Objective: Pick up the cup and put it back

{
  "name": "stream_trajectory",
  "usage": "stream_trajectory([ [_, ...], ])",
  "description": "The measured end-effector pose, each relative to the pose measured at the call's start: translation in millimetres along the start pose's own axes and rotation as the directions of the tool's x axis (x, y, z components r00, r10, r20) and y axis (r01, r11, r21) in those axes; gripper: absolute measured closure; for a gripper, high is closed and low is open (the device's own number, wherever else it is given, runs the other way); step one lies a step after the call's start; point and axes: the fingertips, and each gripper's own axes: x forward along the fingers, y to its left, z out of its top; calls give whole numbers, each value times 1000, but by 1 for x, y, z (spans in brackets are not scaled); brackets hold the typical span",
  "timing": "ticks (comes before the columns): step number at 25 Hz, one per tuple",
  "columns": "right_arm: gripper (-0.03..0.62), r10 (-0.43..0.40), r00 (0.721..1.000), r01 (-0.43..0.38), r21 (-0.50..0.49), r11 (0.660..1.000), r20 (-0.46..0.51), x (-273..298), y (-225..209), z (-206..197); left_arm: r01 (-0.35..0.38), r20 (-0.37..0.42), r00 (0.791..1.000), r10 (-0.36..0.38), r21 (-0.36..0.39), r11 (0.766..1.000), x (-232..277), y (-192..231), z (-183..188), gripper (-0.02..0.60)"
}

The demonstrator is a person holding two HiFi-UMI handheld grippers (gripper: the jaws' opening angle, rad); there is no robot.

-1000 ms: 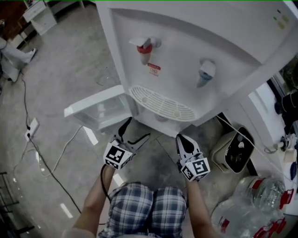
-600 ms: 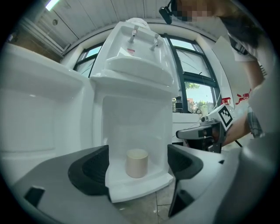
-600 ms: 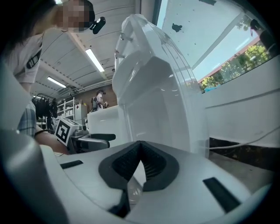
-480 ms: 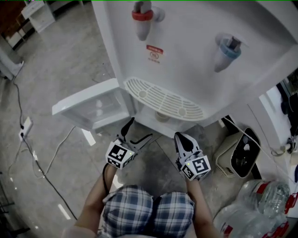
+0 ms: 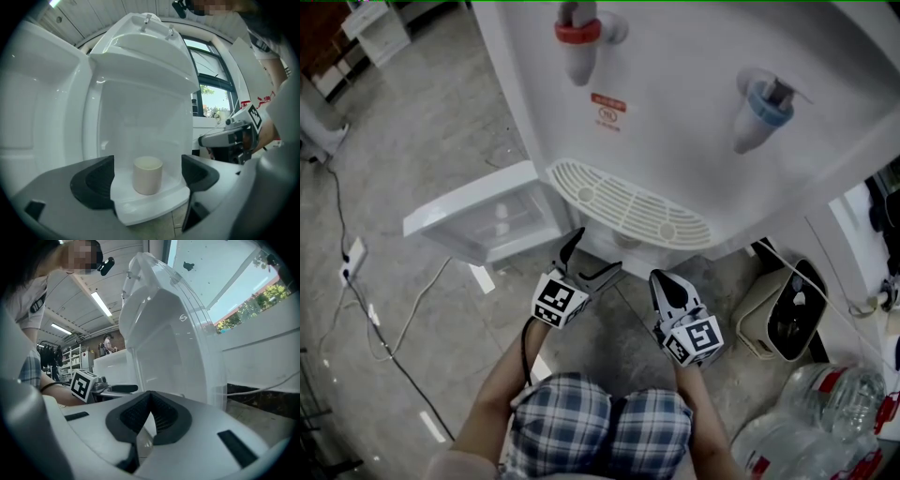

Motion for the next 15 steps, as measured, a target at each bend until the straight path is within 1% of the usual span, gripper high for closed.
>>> stream_trajectory([
  [3, 577, 0, 1000, 0, 3, 1000, 0, 0, 0, -1, 8, -25, 1000, -8, 1, 1000, 21, 0, -9, 153],
  [8, 577, -1, 1000, 1, 4, 1000, -3, -1, -1, -1, 16, -68, 998, -17, -22, 1000, 55, 5, -30, 153],
  [12, 577, -11, 1000, 11, 6, 1000, -1, -5, -5, -1, 44, -97, 994, -43, 6, 999, 74, 1, -39, 153],
  [15, 577, -25, 1000, 25, 14, 1000, -1, -8, -9, -1, 57, -122, 991, -56, 3, 998, 89, -1, -47, 153],
])
